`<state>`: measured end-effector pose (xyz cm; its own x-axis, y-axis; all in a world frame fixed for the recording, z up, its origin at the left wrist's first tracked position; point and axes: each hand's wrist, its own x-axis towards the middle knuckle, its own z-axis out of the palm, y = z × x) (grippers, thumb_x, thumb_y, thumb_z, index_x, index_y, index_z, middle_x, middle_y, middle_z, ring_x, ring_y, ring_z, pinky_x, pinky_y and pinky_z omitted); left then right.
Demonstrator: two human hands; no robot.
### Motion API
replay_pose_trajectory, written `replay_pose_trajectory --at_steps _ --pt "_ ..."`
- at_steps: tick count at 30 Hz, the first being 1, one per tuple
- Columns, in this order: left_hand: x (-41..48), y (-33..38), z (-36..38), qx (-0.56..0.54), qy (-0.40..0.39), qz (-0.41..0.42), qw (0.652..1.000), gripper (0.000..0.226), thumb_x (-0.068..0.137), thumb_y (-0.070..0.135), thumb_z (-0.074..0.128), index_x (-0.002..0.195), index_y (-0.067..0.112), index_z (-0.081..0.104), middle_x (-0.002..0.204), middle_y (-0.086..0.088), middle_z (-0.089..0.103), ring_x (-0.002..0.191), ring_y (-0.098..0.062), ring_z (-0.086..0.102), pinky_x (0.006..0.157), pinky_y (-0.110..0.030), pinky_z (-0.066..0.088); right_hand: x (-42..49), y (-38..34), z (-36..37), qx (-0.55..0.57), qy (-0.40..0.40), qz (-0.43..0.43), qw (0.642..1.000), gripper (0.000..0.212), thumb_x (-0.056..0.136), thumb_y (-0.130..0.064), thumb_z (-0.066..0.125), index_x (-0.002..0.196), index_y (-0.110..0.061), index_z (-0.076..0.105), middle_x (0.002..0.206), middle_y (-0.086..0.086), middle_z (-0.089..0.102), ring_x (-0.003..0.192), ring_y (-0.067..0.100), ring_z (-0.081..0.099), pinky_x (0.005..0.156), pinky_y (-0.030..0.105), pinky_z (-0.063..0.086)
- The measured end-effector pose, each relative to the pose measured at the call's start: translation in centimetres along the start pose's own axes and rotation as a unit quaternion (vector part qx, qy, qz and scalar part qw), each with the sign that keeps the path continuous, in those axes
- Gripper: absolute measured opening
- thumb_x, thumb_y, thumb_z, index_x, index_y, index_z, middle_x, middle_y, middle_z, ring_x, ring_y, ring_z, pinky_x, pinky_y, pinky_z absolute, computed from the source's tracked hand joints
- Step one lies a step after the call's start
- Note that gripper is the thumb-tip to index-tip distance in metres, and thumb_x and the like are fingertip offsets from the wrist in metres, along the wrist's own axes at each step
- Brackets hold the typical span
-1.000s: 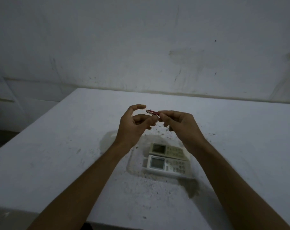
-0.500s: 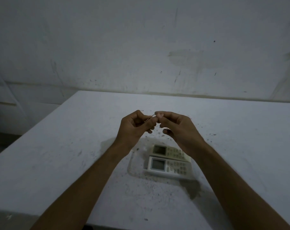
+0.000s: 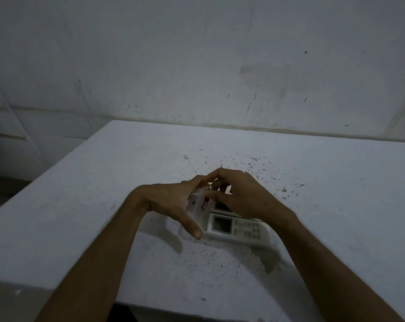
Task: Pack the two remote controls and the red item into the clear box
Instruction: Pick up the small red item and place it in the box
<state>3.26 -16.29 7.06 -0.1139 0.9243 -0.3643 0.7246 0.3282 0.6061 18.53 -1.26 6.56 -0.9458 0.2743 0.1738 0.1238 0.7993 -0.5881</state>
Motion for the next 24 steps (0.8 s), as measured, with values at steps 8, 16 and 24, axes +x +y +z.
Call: replay_pose_trajectory --at_steps 8,16,24 --pt "-0.1 0.8 0.1 0.045 0.024 0.013 0.999 0.118 0.065 0.042 0.094 0.156 0.037 0.019 0.153 0.019 0.03 0.131 -0.004 0.034 0.106 -0.022 0.031 0.0 -0.5 0.7 -0.041 -0.026 -0.021 0.999 0.022 0.086 -0.036 0.077 0.106 -0.026 0.075 0.096 -0.012 0.076 0.073 -0.012 0.062 0.067 -0.001 0.046" --pt "0.3 0.4 0.3 0.028 0.03 0.019 0.999 0.114 0.064 0.042 0.094 0.154 0.038 0.024 0.147 0.02 0.035 0.134 -0.008 0.037 0.114 -0.03 0.035 0.4 0.3 2.1 -0.09 0.02 -0.035 0.995 0.014 0.083 -0.034 0.074 0.092 -0.03 0.084 0.081 -0.006 0.08 0.067 0.015 0.067 0.087 0.038 0.055" --pt "0.1 -0.6 2.3 -0.021 0.102 0.015 0.994 0.125 0.06 0.054 0.093 0.157 0.045 0.014 0.165 0.014 0.02 0.147 -0.011 0.025 0.121 -0.041 0.03 -1.2 -1.2 0.2 -0.032 0.037 -0.006 0.999 0.017 0.091 -0.033 0.072 0.102 -0.024 0.082 0.096 -0.006 0.079 0.082 0.005 0.069 0.07 0.006 0.044"
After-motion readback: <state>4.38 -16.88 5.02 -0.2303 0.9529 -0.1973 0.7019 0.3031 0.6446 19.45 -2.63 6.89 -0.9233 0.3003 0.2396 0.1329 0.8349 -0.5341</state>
